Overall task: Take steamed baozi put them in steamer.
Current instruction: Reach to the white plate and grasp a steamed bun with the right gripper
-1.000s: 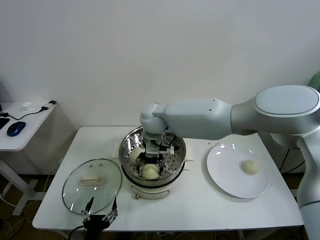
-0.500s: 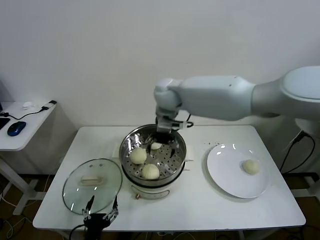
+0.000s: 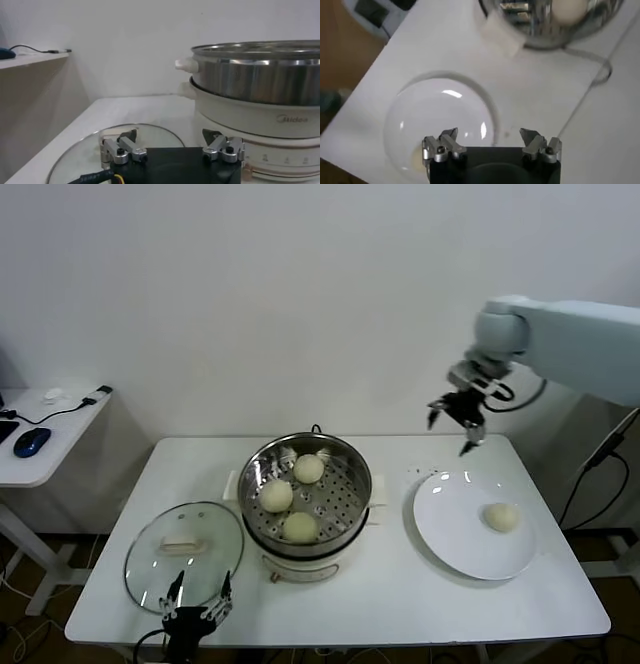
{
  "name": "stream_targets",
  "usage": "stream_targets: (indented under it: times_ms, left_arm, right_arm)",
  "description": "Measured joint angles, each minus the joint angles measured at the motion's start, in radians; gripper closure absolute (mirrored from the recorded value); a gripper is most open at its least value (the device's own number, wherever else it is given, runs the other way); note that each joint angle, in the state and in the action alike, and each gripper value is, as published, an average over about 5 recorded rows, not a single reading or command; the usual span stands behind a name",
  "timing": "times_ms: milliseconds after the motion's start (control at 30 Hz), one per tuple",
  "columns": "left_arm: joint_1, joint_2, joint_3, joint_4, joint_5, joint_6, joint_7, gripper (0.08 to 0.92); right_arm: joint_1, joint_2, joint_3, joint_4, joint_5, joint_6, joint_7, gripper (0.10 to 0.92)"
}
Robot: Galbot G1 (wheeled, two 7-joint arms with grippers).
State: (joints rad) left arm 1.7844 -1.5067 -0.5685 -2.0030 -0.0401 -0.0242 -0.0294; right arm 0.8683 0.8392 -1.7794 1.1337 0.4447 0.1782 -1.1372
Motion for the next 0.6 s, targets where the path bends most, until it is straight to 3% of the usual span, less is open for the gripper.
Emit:
stream_targets:
  times_ms: [267,600]
  left_arm:
    - [0.009,-0.011,0.002,0.002,0.008,-0.001,0.000,0.177]
    - [0.017,-0.016,-0.005,0.008,0.014,-0.003,-0.003,0.177]
  right_arm:
    - [-0.223,-0.128,0.150,-0.079,-0.098,-0.092,0.034,0.202]
    - [-0.470,-0.145,0.365,-0.199,-0.206,-0.141,0.064,0.202]
